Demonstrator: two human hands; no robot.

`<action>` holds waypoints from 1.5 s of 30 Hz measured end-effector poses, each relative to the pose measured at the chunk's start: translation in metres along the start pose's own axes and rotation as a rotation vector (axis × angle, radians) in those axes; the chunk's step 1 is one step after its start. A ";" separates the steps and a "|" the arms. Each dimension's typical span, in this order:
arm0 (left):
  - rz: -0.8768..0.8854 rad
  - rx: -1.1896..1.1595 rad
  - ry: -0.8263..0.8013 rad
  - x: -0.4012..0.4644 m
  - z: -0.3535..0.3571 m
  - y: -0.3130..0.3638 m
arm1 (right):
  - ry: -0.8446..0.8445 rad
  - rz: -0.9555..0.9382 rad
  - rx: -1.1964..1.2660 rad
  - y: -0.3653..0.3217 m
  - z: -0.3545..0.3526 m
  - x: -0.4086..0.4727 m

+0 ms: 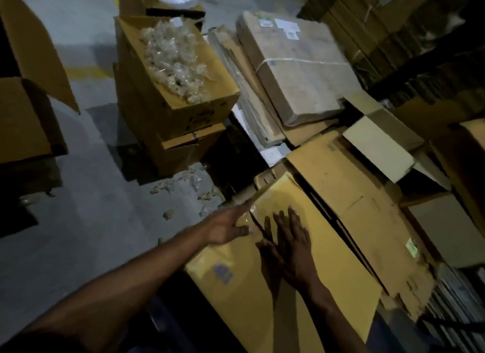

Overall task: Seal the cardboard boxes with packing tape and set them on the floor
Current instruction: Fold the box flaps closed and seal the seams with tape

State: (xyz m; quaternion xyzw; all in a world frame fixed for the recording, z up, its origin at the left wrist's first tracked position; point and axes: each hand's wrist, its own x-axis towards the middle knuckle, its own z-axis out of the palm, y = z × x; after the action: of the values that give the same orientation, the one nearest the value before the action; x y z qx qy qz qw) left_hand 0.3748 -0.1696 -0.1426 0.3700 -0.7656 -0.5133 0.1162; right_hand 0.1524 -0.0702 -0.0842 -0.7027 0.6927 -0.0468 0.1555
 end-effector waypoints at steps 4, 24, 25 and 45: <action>0.111 0.316 0.038 0.045 -0.016 0.026 | 0.104 0.195 0.005 0.068 -0.022 -0.058; -0.055 0.763 0.207 -0.106 0.284 0.157 | 0.184 0.595 0.392 0.253 -0.014 -0.235; -0.004 0.765 0.187 -0.101 0.275 0.153 | 0.225 0.617 0.387 0.250 -0.011 -0.249; 0.280 1.058 0.102 -0.094 0.376 0.174 | -0.279 0.672 0.273 0.291 0.072 -0.472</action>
State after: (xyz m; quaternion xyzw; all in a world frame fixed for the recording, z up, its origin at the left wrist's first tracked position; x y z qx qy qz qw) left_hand 0.1532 0.1930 -0.1397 0.2969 -0.9545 -0.0195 0.0183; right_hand -0.1236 0.4099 -0.1643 -0.4092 0.8439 0.0109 0.3469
